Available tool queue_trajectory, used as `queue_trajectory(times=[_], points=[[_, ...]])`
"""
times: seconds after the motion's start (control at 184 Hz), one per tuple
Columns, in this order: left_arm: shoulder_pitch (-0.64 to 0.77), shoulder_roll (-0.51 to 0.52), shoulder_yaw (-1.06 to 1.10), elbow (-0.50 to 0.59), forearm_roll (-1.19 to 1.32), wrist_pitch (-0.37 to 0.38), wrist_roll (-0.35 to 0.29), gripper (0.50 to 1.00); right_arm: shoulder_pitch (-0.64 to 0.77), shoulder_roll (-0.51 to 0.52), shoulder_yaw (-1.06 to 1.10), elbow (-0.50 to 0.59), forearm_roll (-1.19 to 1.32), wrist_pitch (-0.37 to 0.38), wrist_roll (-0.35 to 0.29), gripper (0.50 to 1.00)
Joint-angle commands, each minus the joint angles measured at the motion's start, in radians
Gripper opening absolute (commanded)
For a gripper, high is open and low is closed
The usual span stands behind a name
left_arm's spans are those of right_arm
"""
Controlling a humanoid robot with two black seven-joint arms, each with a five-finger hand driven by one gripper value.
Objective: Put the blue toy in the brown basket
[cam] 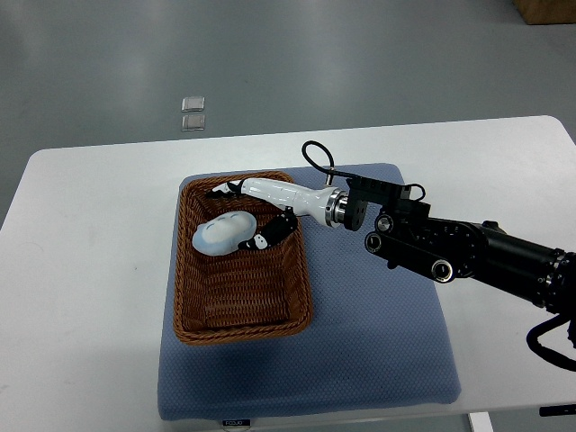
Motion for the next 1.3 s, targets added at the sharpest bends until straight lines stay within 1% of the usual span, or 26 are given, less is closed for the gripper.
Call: queue_trajectory(times=[0.0,0.093,0.158,0.234,0.288,0.327,0.408,0.533,0.631,0.664,0.778,0.936,1.072,1.186,1.295], points=[[0.001,0.0,0.0,0.0,0.0,0.0,0.0,1.0,0.005,-0.013,0.006,0.001,0.071,0.006,0.001,0.889],[0.001,0.0,0.0,0.0,0.0,0.0,0.0,1.0,0.007,-0.048,0.007,0.002,0.192,0.032,0.0,0.889],[0.0,0.0,0.0,0.0,0.0,0.0,0.0,1.0,0.016,-0.077,0.036,0.002,0.276,0.07,0.0,0.889],[0.0,0.0,0.0,0.0,0.0,0.0,0.0,1.0,0.011,-0.106,0.118,0.001,0.373,0.133,-0.003,0.889],[0.0,0.0,0.0,0.0,0.0,0.0,0.0,1.0,0.004,-0.116,0.173,-0.002,0.447,0.176,-0.026,0.889],[0.0,0.0,0.0,0.0,0.0,0.0,0.0,1.0,-0.01,-0.12,0.204,-0.004,0.503,0.204,-0.058,0.889],[0.0,0.0,0.0,0.0,0.0,0.0,0.0,1.0,-0.059,-0.142,0.236,-0.018,0.608,0.227,-0.1,0.891],[0.0,0.0,0.0,0.0,0.0,0.0,0.0,1.0,-0.095,-0.151,0.239,-0.052,0.77,0.218,-0.147,0.891],[0.0,0.0,0.0,0.0,0.0,0.0,0.0,1.0,-0.125,-0.154,0.239,-0.07,0.991,0.184,-0.23,0.891],[0.0,0.0,0.0,0.0,0.0,0.0,0.0,1.0,-0.127,-0.154,0.237,-0.072,1.046,0.173,-0.244,0.893],[0.0,0.0,0.0,0.0,0.0,0.0,0.0,1.0,-0.136,-0.18,0.237,-0.072,1.157,0.155,-0.252,0.893],[0.0,0.0,0.0,0.0,0.0,0.0,0.0,1.0,-0.147,-0.198,0.239,-0.075,1.2,0.153,-0.253,0.895],[0.0,0.0,0.0,0.0,0.0,0.0,0.0,1.0,-0.15,-0.2,0.239,-0.075,1.203,0.153,-0.253,0.895],[0.0,0.0,0.0,0.0,0.0,0.0,0.0,1.0,-0.15,-0.206,0.244,-0.076,1.205,0.153,-0.252,0.909],[0.0,0.0,0.0,0.0,0.0,0.0,0.0,1.0,-0.154,-0.215,0.273,-0.076,1.203,0.164,-0.244,0.909]])
